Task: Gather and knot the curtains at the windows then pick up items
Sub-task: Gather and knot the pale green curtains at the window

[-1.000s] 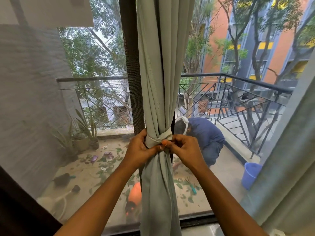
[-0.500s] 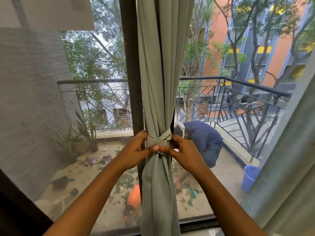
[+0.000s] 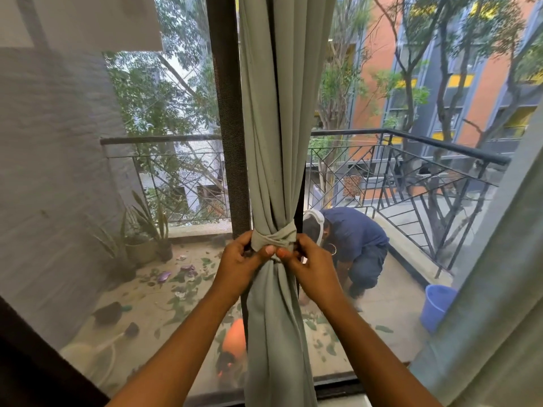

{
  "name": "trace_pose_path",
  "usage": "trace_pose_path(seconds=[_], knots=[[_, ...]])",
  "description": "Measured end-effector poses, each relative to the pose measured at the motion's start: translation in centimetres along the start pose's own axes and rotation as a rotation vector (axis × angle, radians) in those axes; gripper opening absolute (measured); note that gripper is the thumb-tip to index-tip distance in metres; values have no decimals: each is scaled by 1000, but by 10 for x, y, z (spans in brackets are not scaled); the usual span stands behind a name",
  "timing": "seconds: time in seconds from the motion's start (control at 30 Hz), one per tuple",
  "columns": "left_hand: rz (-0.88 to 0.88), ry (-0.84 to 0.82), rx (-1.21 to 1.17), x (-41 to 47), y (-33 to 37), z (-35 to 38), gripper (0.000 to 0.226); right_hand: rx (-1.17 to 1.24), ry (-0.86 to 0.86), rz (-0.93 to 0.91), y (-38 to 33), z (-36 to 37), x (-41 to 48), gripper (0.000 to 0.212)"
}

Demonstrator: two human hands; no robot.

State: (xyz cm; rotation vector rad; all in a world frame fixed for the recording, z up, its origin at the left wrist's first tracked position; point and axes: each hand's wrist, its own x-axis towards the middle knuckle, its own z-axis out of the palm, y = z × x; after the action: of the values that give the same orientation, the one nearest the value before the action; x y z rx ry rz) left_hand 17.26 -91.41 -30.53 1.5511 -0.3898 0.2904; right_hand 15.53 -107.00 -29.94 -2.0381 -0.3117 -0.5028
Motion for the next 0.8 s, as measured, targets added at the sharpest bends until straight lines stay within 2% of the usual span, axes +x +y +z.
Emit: trace_pose_path(seconds=[0.07,0.17,0.23,0.27,0.3,0.37,0.4,0.43,0.53,0.63,0.7,0.8], knots=[[-59,30,-86,-11,-11,1,24,-35,-85,4,-2,3,-5,32],[-57,60,-37,-18,-21,2,23,-96,-62,-5,-6,4,-7,32],[-58,-11,-3,-11,-17,-4,22,-161,-101,-1,-6,-4,-1,33],[-79,-106,14,-6,-15,-12,27,-221,-180,6,-7,-12,3,37],[-112,-236,43,-1,-10,-20,41,-259,-295,24,-10,-23,9,47],[-196,-464,96,12,2,-43,91,-141,-472,108,-28,-52,19,77],[-203,-491,95,20,15,-52,109,-38,-465,129,-42,-68,26,91],[-170,-455,78,31,32,-56,117,52,-406,105,-59,-83,35,96],[49,-247,16,68,97,-42,128,201,-138,-62,-118,-110,73,91],[245,-51,7,110,161,-10,120,282,118,-230,-167,-114,125,77],[347,24,-6,134,191,5,109,307,203,-311,-186,-112,159,75],[401,140,95,150,201,24,64,185,241,-361,-185,-97,172,61]])
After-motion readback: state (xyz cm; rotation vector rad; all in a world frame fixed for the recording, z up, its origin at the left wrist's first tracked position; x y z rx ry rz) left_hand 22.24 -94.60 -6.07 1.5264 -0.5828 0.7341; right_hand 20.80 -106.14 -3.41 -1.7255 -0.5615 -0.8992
